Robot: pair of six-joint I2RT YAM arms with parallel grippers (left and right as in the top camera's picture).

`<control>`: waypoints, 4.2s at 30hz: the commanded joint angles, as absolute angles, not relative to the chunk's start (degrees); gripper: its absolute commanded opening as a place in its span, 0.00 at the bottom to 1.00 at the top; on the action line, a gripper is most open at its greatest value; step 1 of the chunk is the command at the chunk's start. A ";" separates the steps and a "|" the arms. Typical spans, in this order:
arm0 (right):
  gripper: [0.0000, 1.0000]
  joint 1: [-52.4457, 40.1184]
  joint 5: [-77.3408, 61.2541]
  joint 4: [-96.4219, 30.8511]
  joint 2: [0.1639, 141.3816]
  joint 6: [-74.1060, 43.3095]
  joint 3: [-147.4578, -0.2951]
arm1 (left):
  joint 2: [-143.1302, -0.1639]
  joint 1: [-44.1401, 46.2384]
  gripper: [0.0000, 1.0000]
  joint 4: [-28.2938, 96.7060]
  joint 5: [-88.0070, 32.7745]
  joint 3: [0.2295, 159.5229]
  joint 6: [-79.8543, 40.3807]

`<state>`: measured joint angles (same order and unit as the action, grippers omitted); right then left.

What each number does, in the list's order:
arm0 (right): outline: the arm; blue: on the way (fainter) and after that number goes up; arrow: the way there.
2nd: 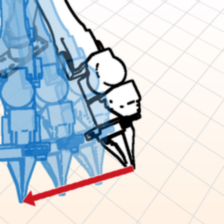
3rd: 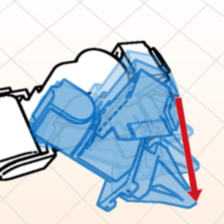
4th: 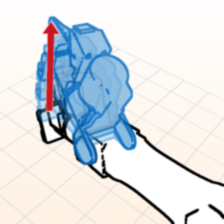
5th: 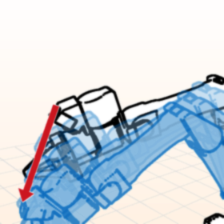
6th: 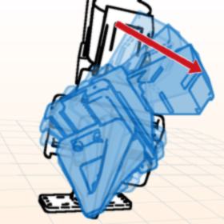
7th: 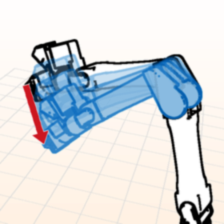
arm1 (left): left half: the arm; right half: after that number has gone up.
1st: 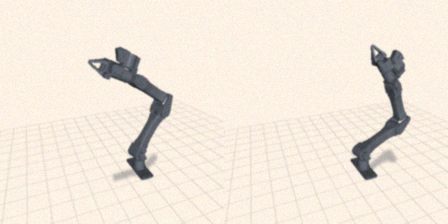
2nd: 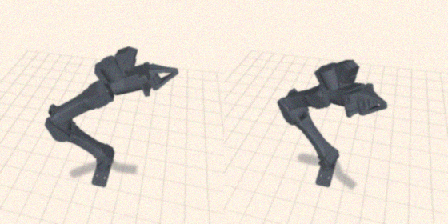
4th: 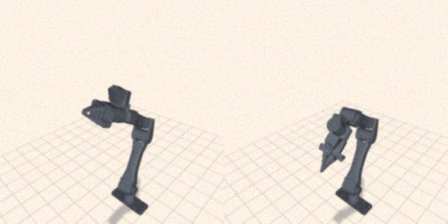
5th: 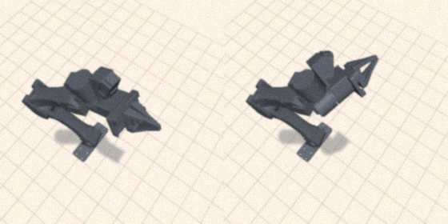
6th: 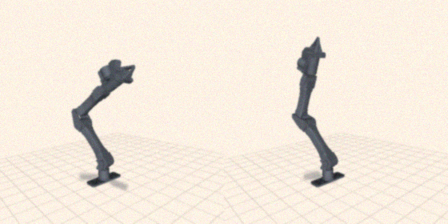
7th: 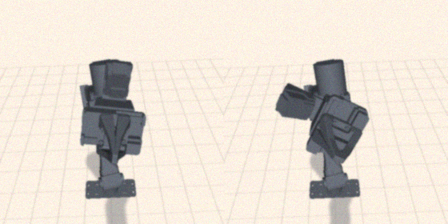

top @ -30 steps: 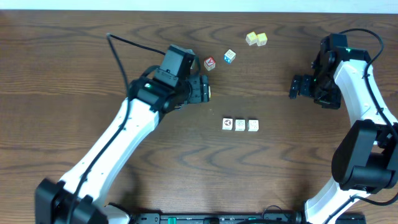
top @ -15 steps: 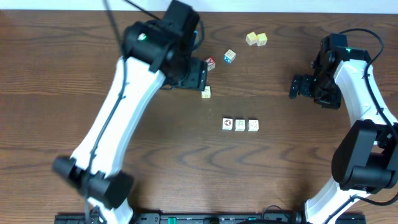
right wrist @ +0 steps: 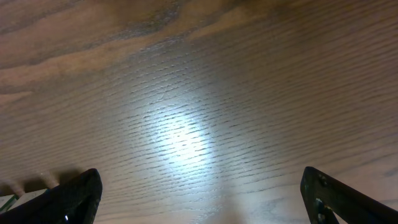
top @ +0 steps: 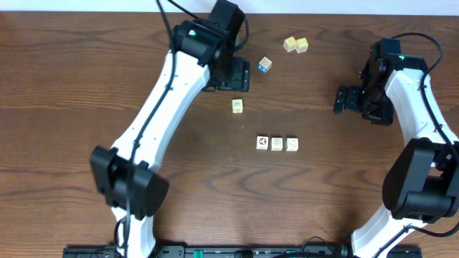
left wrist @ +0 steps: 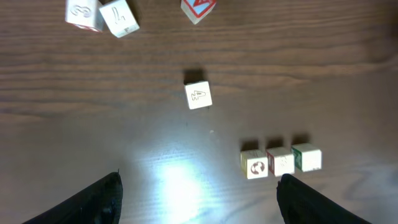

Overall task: Lift 4 blocks
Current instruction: 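Raise the left gripper and move it toward the green 4 block, then lower the left gripper over the green 4 block, then close the left gripper on the green 4 block, then lift the 4 block and carry it toward the block row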

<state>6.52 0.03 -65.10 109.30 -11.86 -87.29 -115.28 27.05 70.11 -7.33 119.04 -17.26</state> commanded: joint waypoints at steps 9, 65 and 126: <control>0.99 6.66 0.60 -65.12 109.30 -11.27 -87.96 | -130.69 26.79 0.80 64.10 -6.85 117.84 -23.75; 0.99 6.66 0.60 -65.12 109.30 -11.27 -87.96 | -137.19 31.53 0.49 57.08 1.98 114.43 -28.21; 0.99 6.66 0.60 -65.12 109.30 -11.27 -87.96 | -137.16 31.53 0.29 55.86 1.98 111.63 -22.79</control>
